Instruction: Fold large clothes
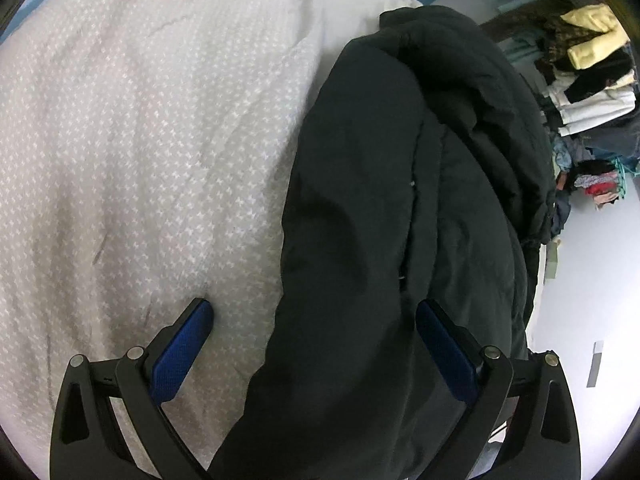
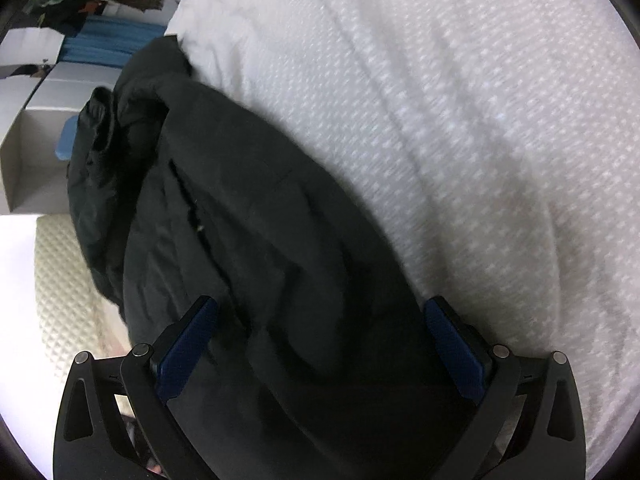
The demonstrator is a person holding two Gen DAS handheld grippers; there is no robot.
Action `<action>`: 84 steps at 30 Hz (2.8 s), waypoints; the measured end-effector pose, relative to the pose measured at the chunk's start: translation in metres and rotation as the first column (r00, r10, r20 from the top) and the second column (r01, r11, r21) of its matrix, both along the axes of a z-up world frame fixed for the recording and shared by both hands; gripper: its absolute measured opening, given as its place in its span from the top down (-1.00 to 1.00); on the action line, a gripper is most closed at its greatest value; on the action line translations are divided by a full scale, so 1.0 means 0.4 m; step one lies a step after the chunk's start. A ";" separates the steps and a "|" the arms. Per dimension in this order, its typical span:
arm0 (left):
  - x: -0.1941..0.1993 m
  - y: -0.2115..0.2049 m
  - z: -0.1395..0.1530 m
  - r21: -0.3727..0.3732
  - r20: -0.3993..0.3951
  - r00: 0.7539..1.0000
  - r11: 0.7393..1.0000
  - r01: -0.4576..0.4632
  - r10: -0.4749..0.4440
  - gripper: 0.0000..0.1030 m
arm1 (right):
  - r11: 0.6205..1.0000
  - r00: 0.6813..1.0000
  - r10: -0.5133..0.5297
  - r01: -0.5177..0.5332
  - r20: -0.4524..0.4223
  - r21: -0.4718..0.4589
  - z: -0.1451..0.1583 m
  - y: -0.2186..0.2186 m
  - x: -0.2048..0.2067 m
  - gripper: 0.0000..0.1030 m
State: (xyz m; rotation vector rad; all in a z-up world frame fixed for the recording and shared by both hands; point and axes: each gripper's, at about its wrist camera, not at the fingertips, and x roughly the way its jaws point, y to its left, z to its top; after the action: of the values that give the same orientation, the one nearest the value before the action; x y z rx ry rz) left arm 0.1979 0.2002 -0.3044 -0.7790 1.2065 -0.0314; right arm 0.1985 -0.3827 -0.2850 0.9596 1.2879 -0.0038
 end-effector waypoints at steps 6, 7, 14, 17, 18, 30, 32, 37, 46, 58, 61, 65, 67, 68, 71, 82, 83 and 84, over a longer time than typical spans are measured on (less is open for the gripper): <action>-0.003 -0.016 0.012 -0.035 0.062 0.998 0.999 0.013 -0.011 -0.95 | 0.979 0.991 0.050 -0.074 0.126 0.192 0.024 0.036 0.003 -1.00; -0.005 -0.016 0.017 -0.046 0.074 0.997 0.999 0.014 -0.011 -0.94 | 0.973 0.986 0.062 -0.094 0.154 0.209 0.038 0.046 0.008 -1.00; -0.030 -0.014 0.069 -0.134 0.196 0.980 0.990 0.049 -0.022 -0.69 | 0.923 0.936 0.093 -0.209 0.339 0.324 0.106 0.070 0.010 -1.00; -0.042 -0.019 0.090 -0.144 0.244 0.968 0.985 0.099 -0.061 -0.67 | 0.925 0.939 0.088 -0.200 0.332 0.322 0.099 0.078 0.009 -1.00; -0.040 -0.023 0.090 -0.125 0.239 0.968 0.987 0.104 -0.072 -0.67 | 0.929 0.944 0.085 -0.191 0.319 0.318 0.093 0.076 0.010 -1.00; 0.012 -0.049 0.001 -0.212 0.146 0.988 0.975 0.074 -0.043 -0.45 | 0.989 0.994 0.086 -0.093 0.066 0.116 0.003 0.087 0.052 -1.00; 0.017 -0.060 -0.001 -0.250 0.158 0.986 0.964 0.088 -0.049 -0.38 | 0.969 0.986 0.128 -0.147 0.107 0.197 0.007 0.114 0.063 -1.00; 0.025 -0.057 0.006 -0.323 0.214 0.976 0.941 0.097 -0.028 -0.03 | 0.931 0.943 0.182 -0.256 0.279 0.260 0.075 0.156 0.072 -0.63; 0.012 -0.069 0.074 -0.352 0.337 0.942 0.928 0.124 0.002 0.84 | 0.942 0.860 0.186 -0.294 0.476 0.164 0.189 0.149 0.041 0.77; -0.138 0.017 0.259 -0.388 0.465 0.883 0.911 0.140 0.063 0.94 | 0.942 0.755 0.189 -0.319 0.628 0.100 0.362 0.103 -0.116 0.85; -0.188 0.048 0.325 -0.376 0.488 0.871 0.915 0.150 0.058 0.95 | 0.940 0.739 0.188 -0.325 0.647 0.098 0.407 0.081 -0.170 0.85; -0.268 0.067 0.413 -0.335 0.516 0.856 0.926 0.174 0.025 0.95 | 0.940 0.718 0.175 -0.326 0.673 0.104 0.458 0.053 -0.245 0.85; -0.312 0.068 0.449 -0.307 0.525 0.851 0.933 0.188 0.001 0.95 | 0.938 0.701 0.173 -0.332 0.692 0.101 0.484 0.042 -0.289 0.85; -0.333 0.072 0.466 -0.297 0.530 0.848 0.935 0.196 -0.009 0.95 | 0.937 0.687 0.178 -0.338 0.705 0.093 0.499 0.037 -0.319 0.85; -0.395 0.065 0.518 -0.260 0.539 0.841 0.941 0.218 -0.046 0.95 | 0.936 0.660 0.192 -0.345 0.726 0.066 0.532 0.038 -0.382 0.85; -0.625 0.055 0.602 -0.217 0.508 0.856 0.949 0.230 -0.091 0.94 | 0.937 0.634 0.202 -0.347 0.747 0.040 0.588 0.029 -0.566 0.86; -0.632 0.055 0.606 -0.219 0.507 0.857 0.949 0.228 -0.089 0.94 | 0.938 0.634 0.198 -0.343 0.747 0.043 0.594 0.026 -0.578 0.87; -0.638 0.055 0.612 -0.219 0.506 0.858 0.949 0.226 -0.087 0.94 | 0.940 0.638 0.188 -0.336 0.747 0.051 0.598 0.022 -0.581 0.87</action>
State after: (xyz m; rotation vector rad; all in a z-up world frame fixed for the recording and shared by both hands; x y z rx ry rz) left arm -0.0572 0.2221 -0.0598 -0.8434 0.7783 -0.5162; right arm -0.0338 -0.3739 -0.0460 0.7848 0.6495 0.6927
